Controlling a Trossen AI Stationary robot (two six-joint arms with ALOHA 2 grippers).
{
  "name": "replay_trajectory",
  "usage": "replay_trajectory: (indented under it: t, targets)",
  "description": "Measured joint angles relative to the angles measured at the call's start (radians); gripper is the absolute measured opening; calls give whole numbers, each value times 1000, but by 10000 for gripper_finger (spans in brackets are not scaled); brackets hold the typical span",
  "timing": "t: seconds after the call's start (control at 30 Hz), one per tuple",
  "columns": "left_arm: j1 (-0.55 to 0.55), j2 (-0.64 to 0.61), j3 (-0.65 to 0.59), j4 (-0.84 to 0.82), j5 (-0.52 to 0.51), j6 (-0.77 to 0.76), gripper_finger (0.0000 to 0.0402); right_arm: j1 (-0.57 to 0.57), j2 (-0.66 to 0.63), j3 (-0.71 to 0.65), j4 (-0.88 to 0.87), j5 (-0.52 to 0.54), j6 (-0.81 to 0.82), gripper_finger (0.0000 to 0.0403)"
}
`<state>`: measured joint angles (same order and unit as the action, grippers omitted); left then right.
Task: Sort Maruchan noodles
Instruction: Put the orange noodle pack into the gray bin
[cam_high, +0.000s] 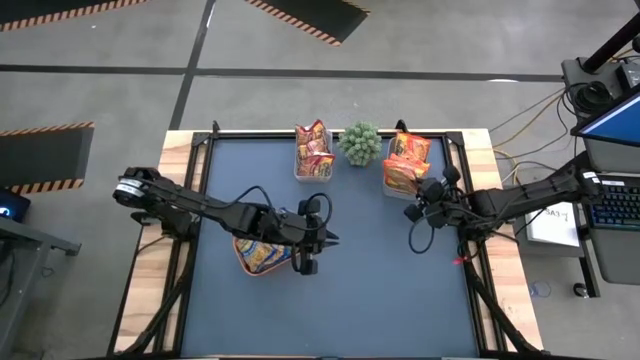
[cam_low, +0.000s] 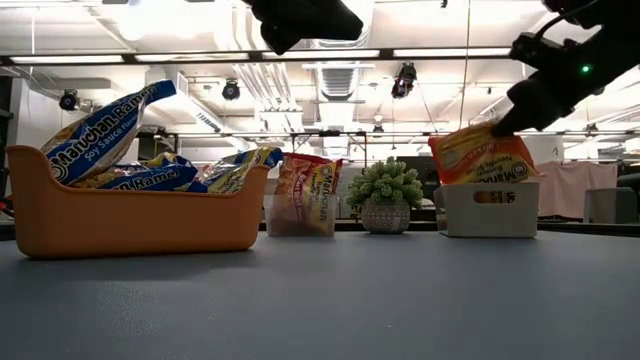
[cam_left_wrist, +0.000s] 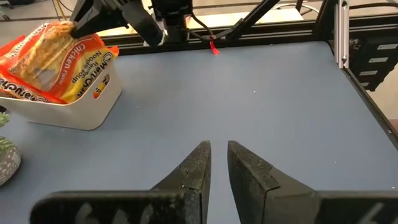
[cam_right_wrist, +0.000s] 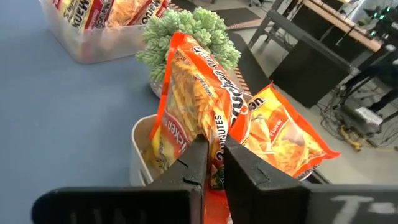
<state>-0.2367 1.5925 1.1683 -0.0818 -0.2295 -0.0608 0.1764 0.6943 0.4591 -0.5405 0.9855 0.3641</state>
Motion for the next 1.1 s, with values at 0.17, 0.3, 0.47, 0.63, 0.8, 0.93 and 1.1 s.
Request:
replay_trajectory:
  t: [0.17,0.3,0.47,0.63,0.8,0.93,1.1]
  targets:
    - [0,0,0,1,0,0,37,0,16,4,3,-9,37,35]
    - [0,0,0,6,0,0,37,0,13,9,-5,-16,73,36]
    - [0,1,0,14,0,-7,37,0,15,28,-17,-28,108,36]
    - [0,1,0,17,0,-8,37,0,15,42,-26,-54,110,29]
    - [-2,1,0,24,0,-8,37,0,16,60,-37,-50,151,19]
    - [-4,1,0,25,0,-11,37,0,15,61,-52,-50,221,52]
    - [-9,0,0,29,0,-16,37,0,15,62,-93,-42,298,115]
